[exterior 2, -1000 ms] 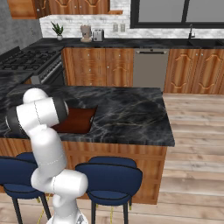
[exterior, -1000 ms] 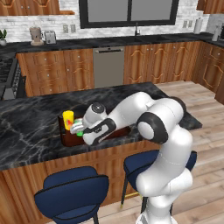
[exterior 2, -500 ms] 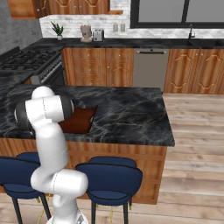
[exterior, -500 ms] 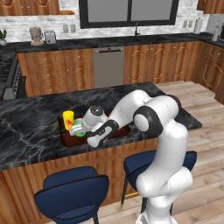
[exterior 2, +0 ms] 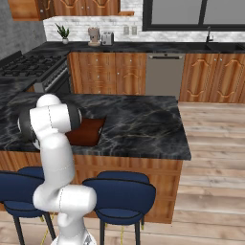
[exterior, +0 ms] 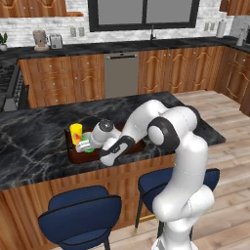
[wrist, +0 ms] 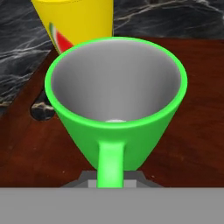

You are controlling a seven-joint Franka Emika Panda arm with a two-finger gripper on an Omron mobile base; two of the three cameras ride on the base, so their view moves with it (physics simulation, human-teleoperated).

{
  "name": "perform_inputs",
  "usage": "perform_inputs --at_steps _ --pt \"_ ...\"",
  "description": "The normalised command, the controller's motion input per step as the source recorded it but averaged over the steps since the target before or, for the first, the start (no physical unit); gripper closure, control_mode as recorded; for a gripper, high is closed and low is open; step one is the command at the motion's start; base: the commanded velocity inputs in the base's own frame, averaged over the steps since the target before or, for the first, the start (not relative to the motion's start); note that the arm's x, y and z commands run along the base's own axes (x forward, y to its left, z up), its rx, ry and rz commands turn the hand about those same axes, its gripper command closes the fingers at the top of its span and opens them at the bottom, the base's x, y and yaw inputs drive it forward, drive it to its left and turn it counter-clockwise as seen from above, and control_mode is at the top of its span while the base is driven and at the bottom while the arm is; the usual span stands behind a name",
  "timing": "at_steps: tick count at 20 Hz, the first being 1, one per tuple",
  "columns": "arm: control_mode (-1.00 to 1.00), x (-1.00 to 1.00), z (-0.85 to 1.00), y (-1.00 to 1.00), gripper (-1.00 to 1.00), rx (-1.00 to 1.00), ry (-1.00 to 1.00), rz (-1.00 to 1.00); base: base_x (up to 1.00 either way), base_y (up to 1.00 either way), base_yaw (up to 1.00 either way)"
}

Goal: There is a tray on the dining counter. Grab the cup, mug, and pitcher and place them on the tray. The pitcher may be placed next to the tray if it cannot fit the tray.

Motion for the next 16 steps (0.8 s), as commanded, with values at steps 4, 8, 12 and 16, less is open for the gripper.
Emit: perform_inputs --at_steps 4,8,12,16 --pt "-1.0 0.0 0.0 0.0 1.0 0.0 0.0 0.0 0.0 0.0 0.0" --pt "-1.0 0.0 0.0 0.0 1.0 0.0 0.0 0.0 0.0 0.0 0.0" --pt "-1.0 0.0 0.0 0.0 -1.0 0.0 0.0 0.0 0.0 0.0 0.0" --pt "-1.0 0.0 0.0 0.0 -1.0 0.0 0.0 0.0 0.0 0.0 0.0"
